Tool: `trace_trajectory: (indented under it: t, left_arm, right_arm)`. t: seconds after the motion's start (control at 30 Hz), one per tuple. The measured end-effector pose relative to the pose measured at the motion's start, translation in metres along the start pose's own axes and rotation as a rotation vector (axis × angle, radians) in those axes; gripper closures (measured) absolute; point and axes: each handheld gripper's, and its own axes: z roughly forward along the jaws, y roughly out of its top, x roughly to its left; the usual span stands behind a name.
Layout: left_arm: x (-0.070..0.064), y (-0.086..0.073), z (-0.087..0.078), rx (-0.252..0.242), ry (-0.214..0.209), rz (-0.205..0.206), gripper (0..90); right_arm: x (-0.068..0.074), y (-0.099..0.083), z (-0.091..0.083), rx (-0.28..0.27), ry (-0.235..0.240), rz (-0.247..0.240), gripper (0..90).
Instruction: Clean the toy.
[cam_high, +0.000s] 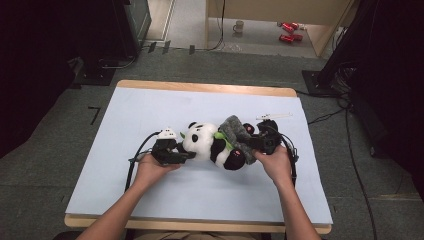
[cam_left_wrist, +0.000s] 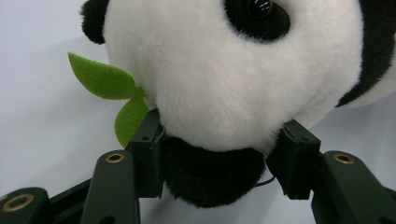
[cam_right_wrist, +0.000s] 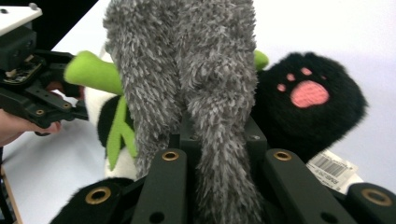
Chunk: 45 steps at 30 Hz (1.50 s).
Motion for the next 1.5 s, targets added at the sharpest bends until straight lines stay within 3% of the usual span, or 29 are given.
trace_trajectory:
  t: [0.13, 0.5, 0.77, 1.03, 1.27, 1.5]
  left_arm:
    - [0.000, 0.000, 0.000, 0.004, -0.001, 0.007, 45.0]
    - [0.003, 0.004, 0.001, 0.006, -0.016, -0.012, 44.8]
    - [0.005, 0.008, 0.002, 0.007, -0.024, -0.034, 44.7]
    - [0.006, 0.008, 0.003, 0.004, -0.028, -0.048, 44.7]
    - [0.004, 0.008, 0.003, 0.004, -0.019, -0.040, 44.8]
    - [0.002, 0.008, 0.003, 0.004, -0.014, -0.015, 46.3]
  right_arm:
    - [-0.006, -0.008, -0.001, -0.013, 0.004, 0.032, 77.4]
    - [-0.019, -0.023, -0.013, 0.018, -0.058, 0.037, 77.6]
    - [-0.031, -0.033, -0.021, 0.049, -0.093, 0.071, 77.6]
    - [-0.039, -0.034, -0.042, 0.046, -0.132, 0.101, 77.8]
    - [-0.021, -0.018, -0.063, -0.030, -0.066, 0.087, 77.8]
    - [0.017, -0.001, -0.066, -0.044, -0.003, 0.014, 77.7]
